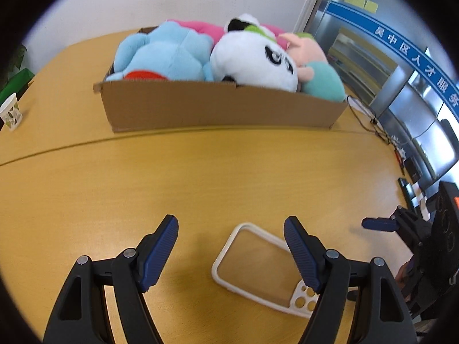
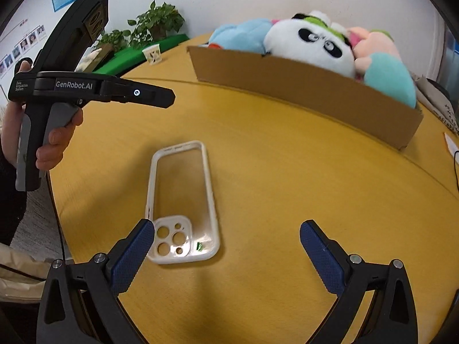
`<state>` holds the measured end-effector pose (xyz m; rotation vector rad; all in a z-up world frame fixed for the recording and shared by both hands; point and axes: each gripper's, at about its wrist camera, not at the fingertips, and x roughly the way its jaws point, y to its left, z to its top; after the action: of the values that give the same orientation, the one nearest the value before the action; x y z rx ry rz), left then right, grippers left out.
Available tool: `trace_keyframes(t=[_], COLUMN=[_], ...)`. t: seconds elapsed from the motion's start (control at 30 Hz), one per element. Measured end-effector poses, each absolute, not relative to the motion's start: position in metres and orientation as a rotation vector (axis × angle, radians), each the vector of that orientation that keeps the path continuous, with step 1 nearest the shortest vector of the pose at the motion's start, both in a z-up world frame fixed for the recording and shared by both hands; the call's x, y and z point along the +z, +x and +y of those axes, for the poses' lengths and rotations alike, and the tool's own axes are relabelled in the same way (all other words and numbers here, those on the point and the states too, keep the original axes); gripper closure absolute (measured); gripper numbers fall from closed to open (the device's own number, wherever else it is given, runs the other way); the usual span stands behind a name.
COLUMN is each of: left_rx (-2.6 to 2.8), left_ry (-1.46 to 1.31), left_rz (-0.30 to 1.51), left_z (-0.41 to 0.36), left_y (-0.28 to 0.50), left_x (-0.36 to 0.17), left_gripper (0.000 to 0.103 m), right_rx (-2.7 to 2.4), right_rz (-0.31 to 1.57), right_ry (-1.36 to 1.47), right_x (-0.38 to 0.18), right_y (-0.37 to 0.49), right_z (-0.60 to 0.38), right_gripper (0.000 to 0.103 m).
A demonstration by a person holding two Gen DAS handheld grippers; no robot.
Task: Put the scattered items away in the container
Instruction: 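Close the left gripper on the clear phone case rim while the right gripper grips it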
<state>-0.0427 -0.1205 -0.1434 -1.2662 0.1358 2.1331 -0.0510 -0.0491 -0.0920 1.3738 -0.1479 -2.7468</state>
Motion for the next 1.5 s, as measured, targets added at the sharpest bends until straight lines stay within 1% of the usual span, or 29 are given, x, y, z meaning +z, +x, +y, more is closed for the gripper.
trace_keyframes(t=[0.07,0.17,0.2,0.27,0.3,0.33,0.37,0.5,0.53,0.67,0.77,0.8,0.9,0.93,1.07,1.13,1.2,1.27,1.3,1.37,1.4,1.43,1.5], left_rx=[2.113,2.093,2.086,2.068,2.061,2.055,2.048,2.055,2.053,2.023,2.010,2.014,2.030,2.028,2.025,2.021,2.030,2.028,2.028,2.033,2.030,2.030,2.043], left_ry=[-1.285,-1.298,-1.305,-1.338,-1.361,-1.379,-1.395,-1.404,-1.403,-1.427,-1.446,-1.447,-1.447,-1.455,-1.477,-1.483,-1.485,-1.491,-1.492,-1.489,-1.485,-1.478,-1.455], left_rz=[0.144,0.158,0.160,0.130,0.112,0.109,0.126,0.206,0.216,0.174,0.135,0.134,0.143,0.137,0.128,0.132,0.146,0.137,0.135,0.127,0.118,0.109,0.105], left_z=[-0.120,-0.119,-0.119,-0.121,-0.122,-0.122,-0.121,-0.116,-0.116,-0.118,-0.118,-0.118,-0.115,-0.115,-0.110,-0.110,-0.109,-0.111,-0.111,-0.112,-0.112,-0.112,-0.110], left_y=[-0.040,-0.036,-0.035,-0.036,-0.036,-0.036,-0.034,-0.023,-0.021,-0.016,-0.015,-0.013,-0.010,-0.010,-0.011,-0.011,-0.010,-0.010,-0.011,-0.010,-0.010,-0.011,-0.011], left_x=[-0.153,-0.162,-0.164,-0.169,-0.173,-0.176,-0.180,-0.189,-0.189,-0.190,-0.191,-0.191,-0.192,-0.192,-0.193,-0.193,-0.192,-0.192,-0.192,-0.190,-0.188,-0.185,-0.177], left_gripper=[0.029,0.029,0.031,0.047,0.051,0.060,0.065,0.069,0.072,0.085,0.090,0.091,0.092,0.096,0.097,0.097,0.097,0.097,0.097,0.098,0.098,0.098,0.098], right_rx=[-2.762,-2.795,-2.793,-2.780,-2.772,-2.766,-2.763,-2.783,-2.792,-2.829,-2.866,-2.877,-2.882,-2.876,-2.806,-2.794,-2.801,-2.804,-2.809,-2.817,-2.824,-2.838,-2.857], right_rz=[-0.140,-0.077,-0.068,-0.051,-0.039,-0.021,-0.009,-0.072,-0.074,-0.095,-0.124,-0.136,-0.186,-0.190,-0.203,-0.152,-0.132,-0.179,-0.194,-0.207,-0.206,-0.201,-0.198], right_ry=[1.378,1.418,1.434,1.474,1.493,1.512,1.526,1.530,1.530,1.541,1.569,1.577,1.586,1.591,1.612,1.628,1.622,1.614,1.610,1.603,1.597,1.593,1.578], right_x=[-0.095,-0.101,-0.103,-0.109,-0.112,-0.114,-0.117,-0.118,-0.118,-0.116,-0.115,-0.114,-0.111,-0.110,-0.116,-0.120,-0.119,-0.119,-0.119,-0.118,-0.116,-0.114,-0.109], right_y=[-0.050,-0.048,-0.048,-0.047,-0.047,-0.048,-0.048,-0.050,-0.050,-0.054,-0.060,-0.061,-0.060,-0.058,-0.063,-0.064,-0.066,-0.066,-0.065,-0.064,-0.064,-0.063,-0.063], right_z=[-0.051,-0.050,-0.049,-0.047,-0.047,-0.046,-0.045,-0.033,-0.030,-0.011,0.006,0.010,0.011,0.008,-0.015,-0.025,-0.029,-0.026,-0.024,-0.022,-0.022,-0.020,-0.017], right_gripper=[0.001,0.002,0.004,0.009,0.012,0.016,0.016,0.018,0.018,0.020,0.020,0.022,0.039,0.040,0.040,0.058,0.069,0.070,0.075,0.078,0.081,0.087,0.088])
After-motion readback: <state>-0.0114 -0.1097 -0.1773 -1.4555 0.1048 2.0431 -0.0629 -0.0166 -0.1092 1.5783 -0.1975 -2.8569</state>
